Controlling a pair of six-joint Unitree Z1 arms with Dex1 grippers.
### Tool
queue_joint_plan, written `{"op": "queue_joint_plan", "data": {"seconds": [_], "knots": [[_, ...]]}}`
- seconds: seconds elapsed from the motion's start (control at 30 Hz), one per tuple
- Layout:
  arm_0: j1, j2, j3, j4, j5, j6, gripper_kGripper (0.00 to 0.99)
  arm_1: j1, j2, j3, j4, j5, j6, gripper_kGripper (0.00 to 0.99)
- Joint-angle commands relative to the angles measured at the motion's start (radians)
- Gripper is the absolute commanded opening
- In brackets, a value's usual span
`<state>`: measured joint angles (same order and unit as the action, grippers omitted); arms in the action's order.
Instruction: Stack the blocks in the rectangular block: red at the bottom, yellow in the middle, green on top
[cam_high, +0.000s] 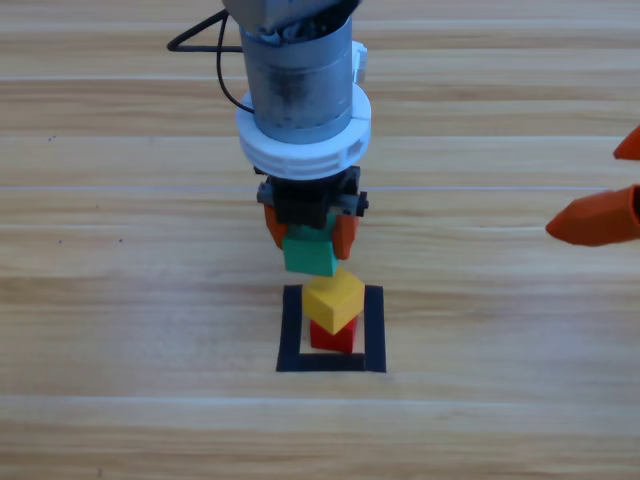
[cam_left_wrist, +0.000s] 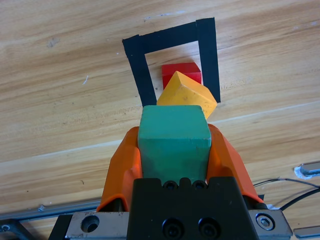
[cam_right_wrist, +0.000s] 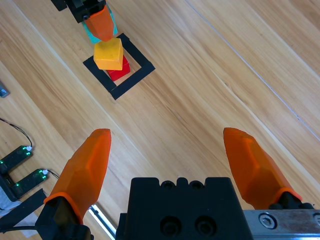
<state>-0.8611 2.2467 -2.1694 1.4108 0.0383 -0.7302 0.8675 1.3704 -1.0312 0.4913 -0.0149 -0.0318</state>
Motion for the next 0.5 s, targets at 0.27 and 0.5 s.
{"op": "queue_joint_plan", "data": {"seconds": [0.27,0.5], "knots": [[-0.044,0.045,0.016,0.008,0.003,-0.046,0.000,-0.030,0.029,0.017,0.013,0.013,0.013,0.990],[-0.044,0.054,0.016,0.008,0.005,-0.089,0.000,-0.030,0.029,0.017,0.013,0.013,0.015,0.990]]}}
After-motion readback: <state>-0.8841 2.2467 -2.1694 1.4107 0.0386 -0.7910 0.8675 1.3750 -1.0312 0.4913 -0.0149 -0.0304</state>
